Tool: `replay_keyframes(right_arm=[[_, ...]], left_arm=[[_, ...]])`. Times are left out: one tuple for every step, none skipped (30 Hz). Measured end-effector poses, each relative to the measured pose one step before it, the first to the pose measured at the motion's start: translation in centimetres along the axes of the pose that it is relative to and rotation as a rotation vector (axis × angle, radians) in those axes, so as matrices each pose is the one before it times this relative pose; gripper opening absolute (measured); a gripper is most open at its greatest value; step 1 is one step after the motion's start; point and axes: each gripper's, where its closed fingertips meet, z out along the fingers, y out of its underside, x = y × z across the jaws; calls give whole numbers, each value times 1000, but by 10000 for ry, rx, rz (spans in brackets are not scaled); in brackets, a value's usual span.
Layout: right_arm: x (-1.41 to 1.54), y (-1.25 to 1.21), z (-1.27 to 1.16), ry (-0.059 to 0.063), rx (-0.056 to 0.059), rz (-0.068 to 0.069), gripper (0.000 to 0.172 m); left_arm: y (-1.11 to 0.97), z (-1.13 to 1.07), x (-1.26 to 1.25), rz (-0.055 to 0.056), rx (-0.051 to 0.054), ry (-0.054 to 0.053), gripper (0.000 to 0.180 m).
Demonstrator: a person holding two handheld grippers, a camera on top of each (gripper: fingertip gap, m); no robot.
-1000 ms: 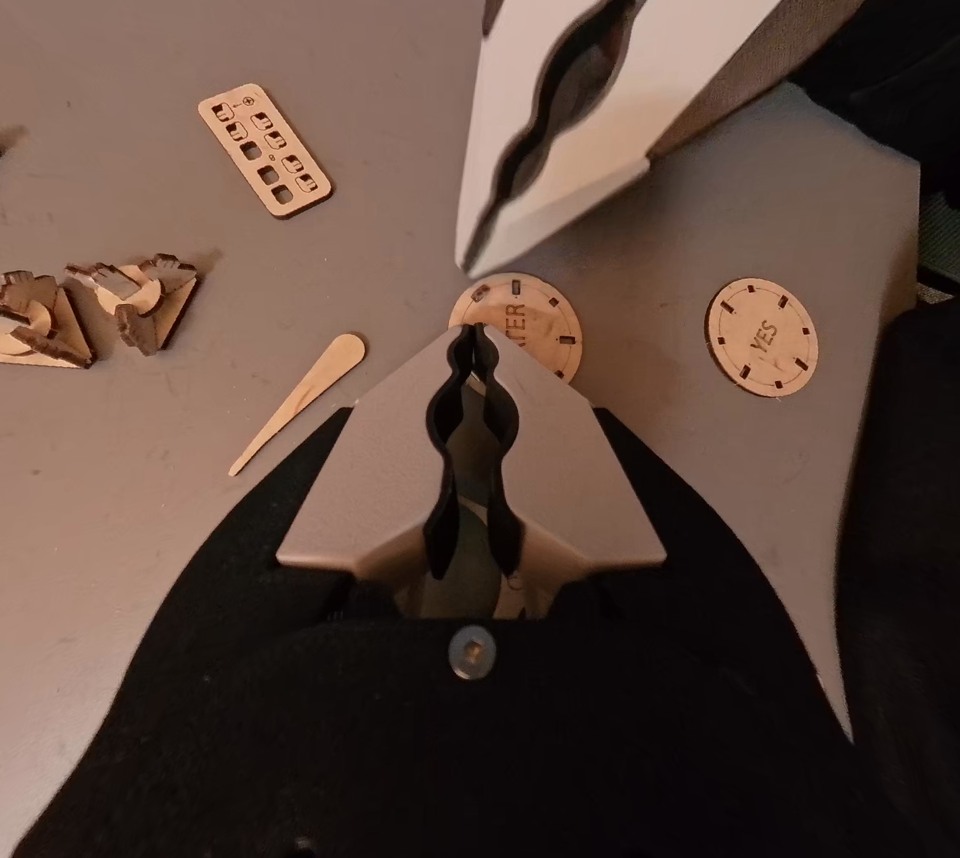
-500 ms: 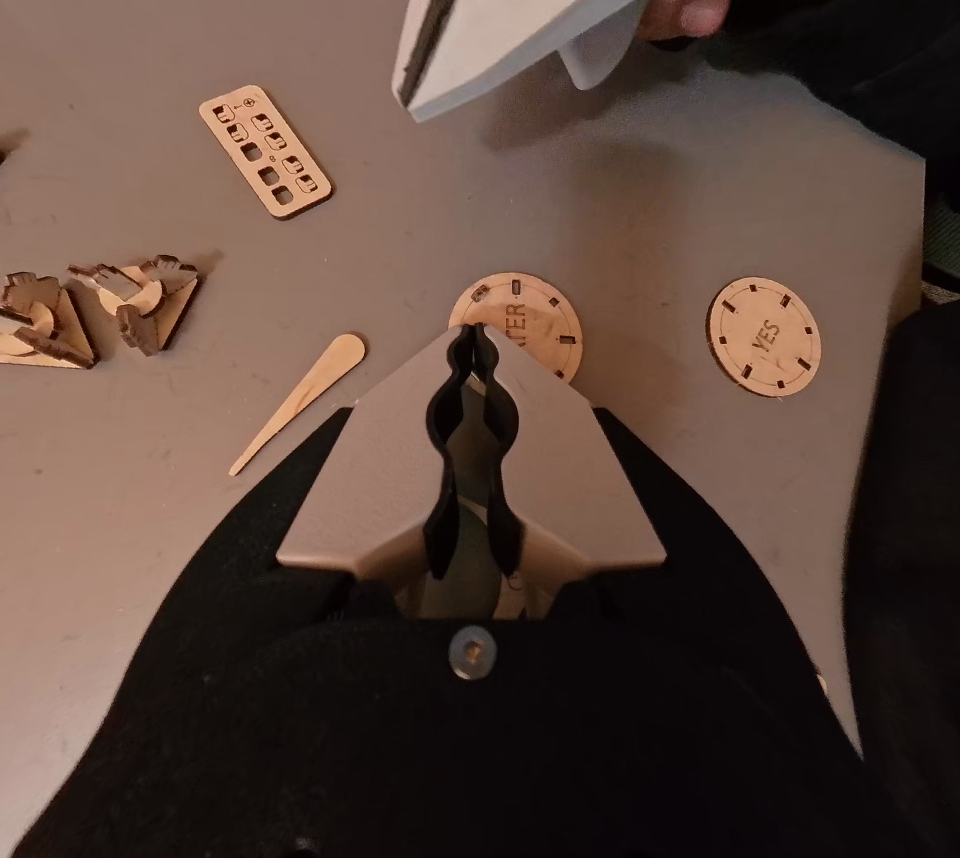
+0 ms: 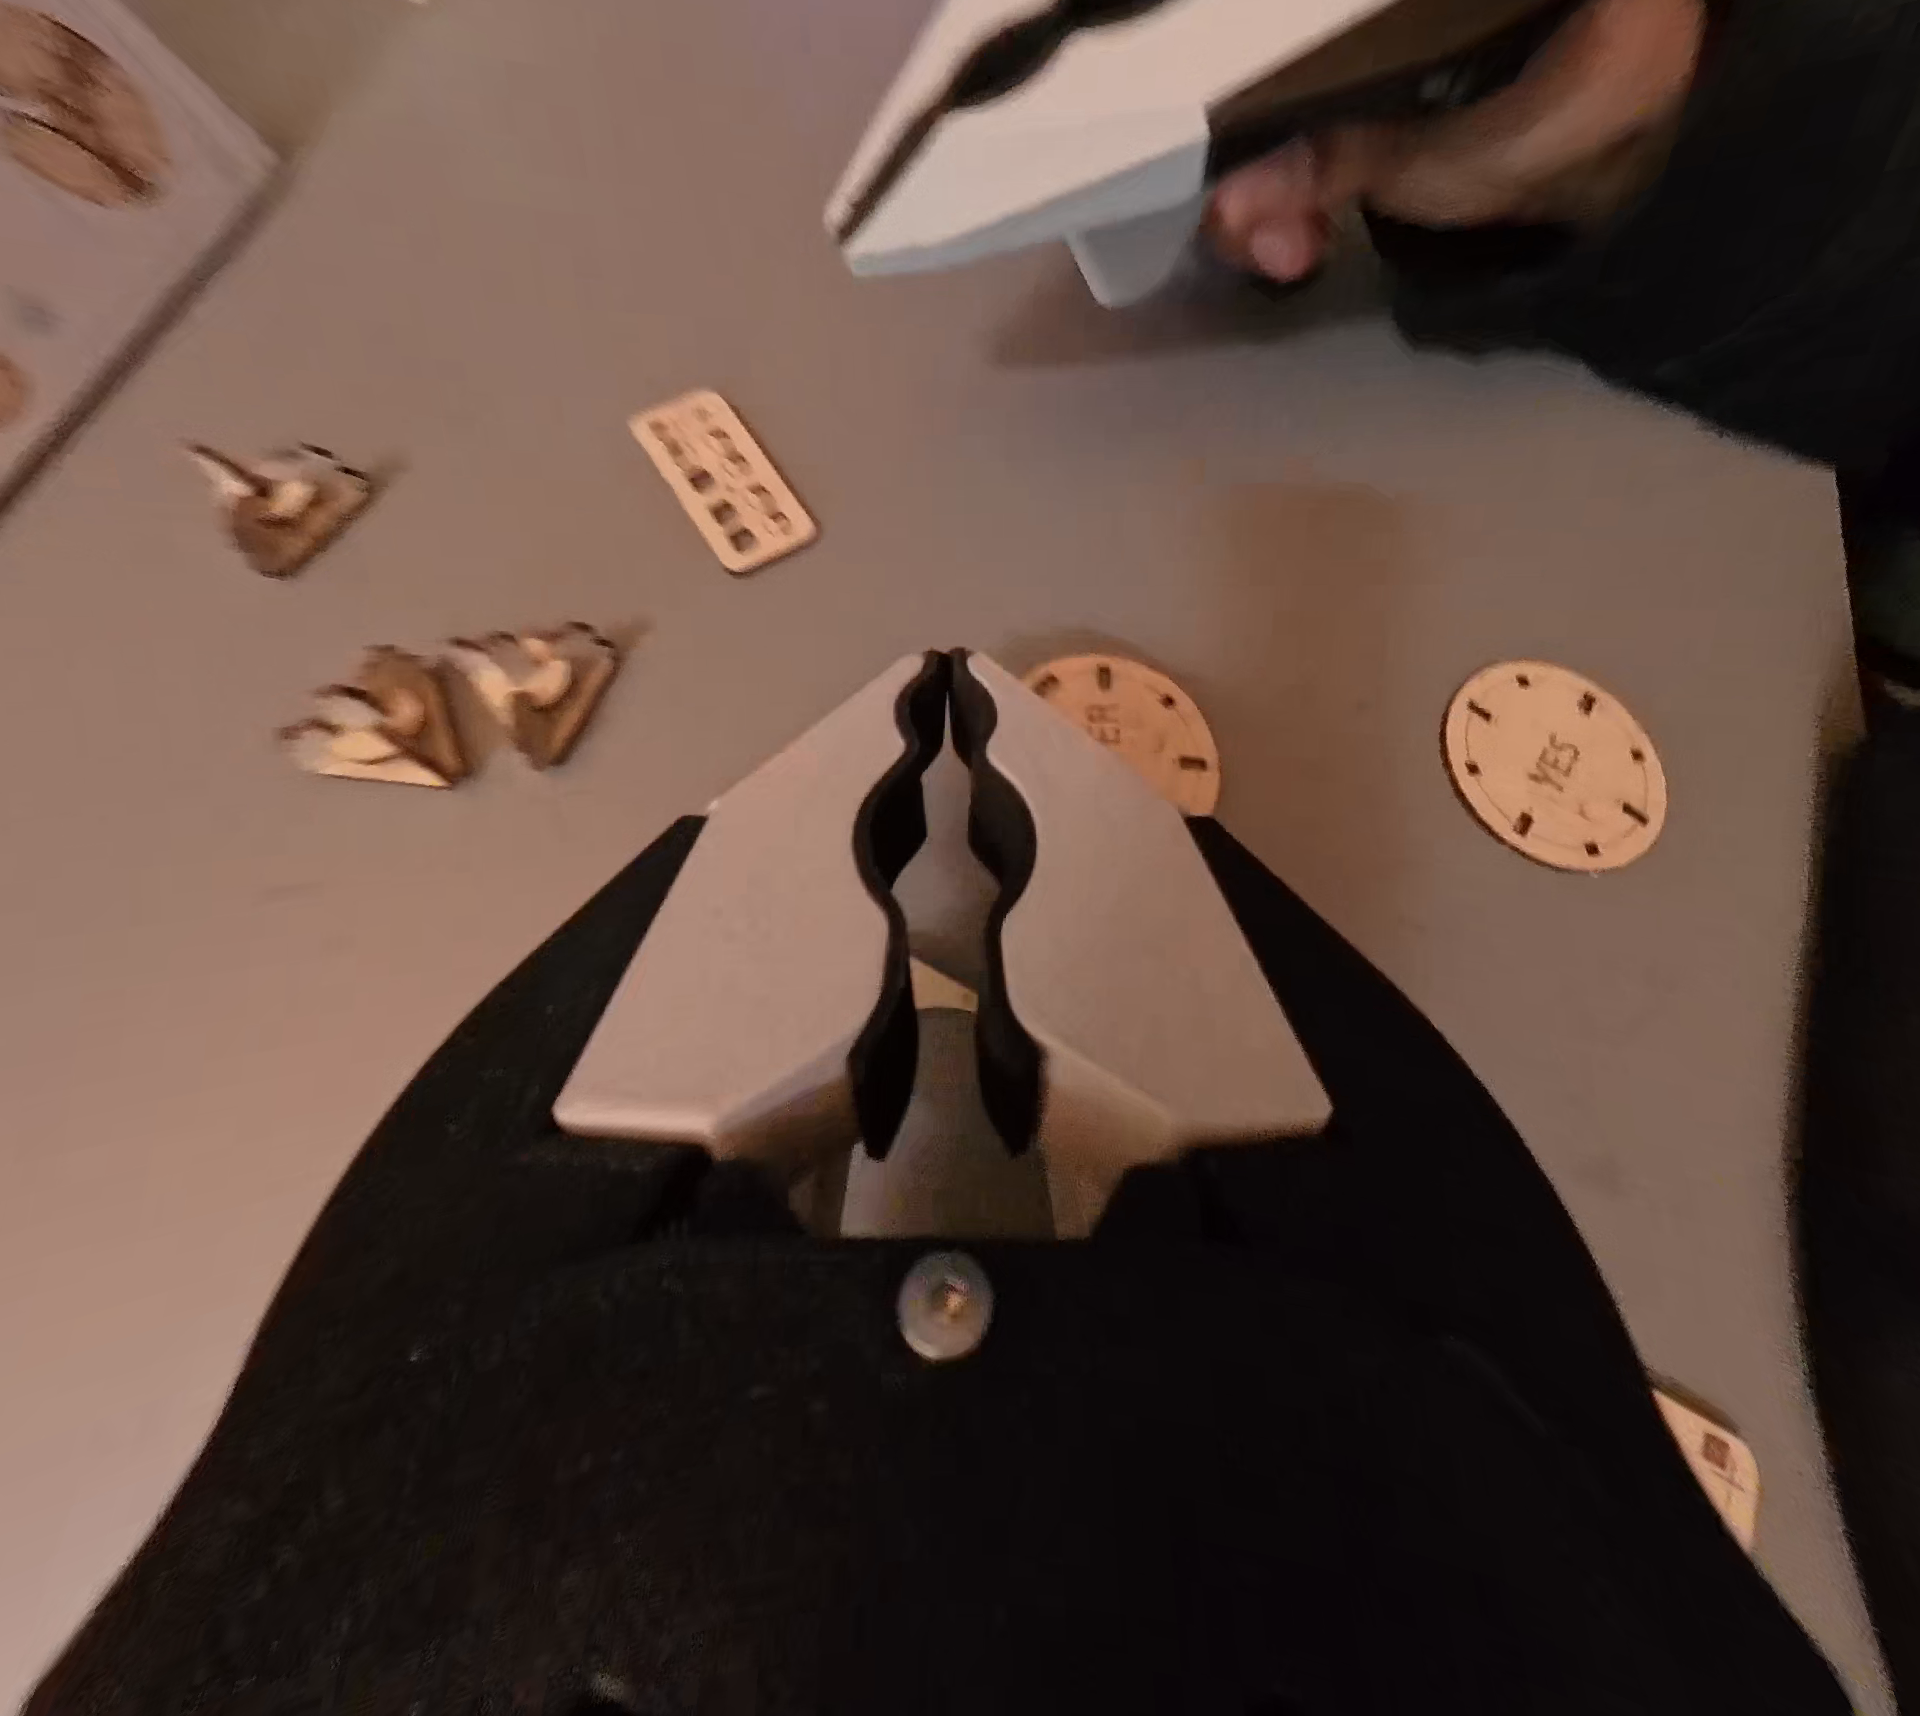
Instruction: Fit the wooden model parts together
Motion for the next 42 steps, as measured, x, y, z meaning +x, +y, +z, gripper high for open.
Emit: replay_keyframes(right_arm=[[78,-174,-77,-8,125,126,0],[30,-125,-51,-40,99,131,0],[-20,-65,-37,-69,59,124,0],[-23,-46,-12,-52,41,112,0],[-33,-15,6,-50,34,81,0],[-37,23,38,-38,8,54,0],[-38,69,50,-25,-8,35,0],[-64,80,75,-31,-17,21,0],[-100,85,78,-41,-31,6,0],[-64,63,66,-16,-55,-25,0],[-91,19,24,-15,-17,-42,0],[-69,-32,-2,2,15,-37,0],[-60,-77,-12,9,47,-27,0],[-43,-43,6,-4,24,-23,0],[-24,39,27,-12,-23,-5,0],[-12,14,23,-20,-17,14,0],[23,15,5,-15,-3,33,0],[50,-11,-2,-17,6,63,0],[64,-3,-3,-26,9,93,0],[52,-16,-16,-45,13,99,0],[16,-21,-28,-50,18,72,0],[0,-29,-24,-25,22,29,0],[-8,-13,-5,5,12,-16,0],[-17,28,27,19,-23,-37,0],[-34,72,53,4,-57,-31,0],[-36,68,69,-4,-59,-25,0],[-37,50,38,-3,-36,-33,0],[-38,9,18,4,-14,-40,0],[-27,22,19,15,-16,-35,0],[-11,30,26,13,-26,-25,0],[-3,27,21,19,-21,-17,0],[31,15,14,26,-8,-5,0],[24,-9,-10,17,2,6,0],[11,-31,-21,9,24,-2,0],[27,-64,-49,32,50,-9,0],[71,-54,-48,38,42,18,0],[60,-38,-20,16,31,45,0],[90,-93,-36,24,64,48,0],[147,-121,-60,50,84,15,0],[311,-112,-92,129,92,-76,0],[581,-75,-122,273,82,-152,0],[818,-18,-169,366,59,-134,0]], left_arm=[[-662,-632,-593,-112,435,-166,1],[-586,-584,-596,-157,402,-120,1],[-485,-485,-535,-207,341,-57,1],[-335,-373,-476,-270,262,5,1],[-86,-223,-221,-396,109,176,1],[80,-74,133,-542,-42,441,1],[2,22,288,-571,36,539,1],[-74,24,220,-486,162,441,1],[-6,23,47,-353,145,267,1],[70,53,-75,-186,51,120,1],[127,62,-133,-49,-31,15,1],[120,65,-136,39,-49,-43,1],[91,49,-76,69,-36,-54,1],[54,42,-26,69,-16,-46,1],[26,32,-1,70,-10,-42,1],[22,41,29,70,-6,-30,1],[31,36,23,60,-9,-28,1],[43,39,-37,57,-16,-46,1],[74,47,-74,55,-28,-54,1],[120,74,-75,33,-47,-33,1],[153,93,-35,-17,-72,4,1],[123,84,32,-41,-69,50,1],[66,38,39,-9,-35,24,1],[7,-14,26,29,-7,-11,1],[1,-14,28,48,-11,-23,1],[62,10,44,51,-51,-20,1],[100,60,55,54,-74,-16,1],[111,92,51,62,-73,-25,1],[128,97,14,73,-79,-53,1],[133,91,-12,83,-92,-73,1],[107,51,-23,152,-94,-118,1],[44,-11,-48,266,-86,-203,1],[-87,-94,71,299,-76,-215,1],[-344,-171,267,280,-78,-144,1],[-768,-206,298,301,64,-117,1],[-1076,-183,72,262,138,-184,1],[-1065,-58,53,242,-48,-123,1],[-808,150,109,309,-436,-15,1],[-570,356,26,422,-897,6,0],[-379,335,-207,637,-1292,-115,1],[-377,147,-1022,894,-1322,-682,1],[-461,-47,-1776,1077,-1180,-1213,1]])
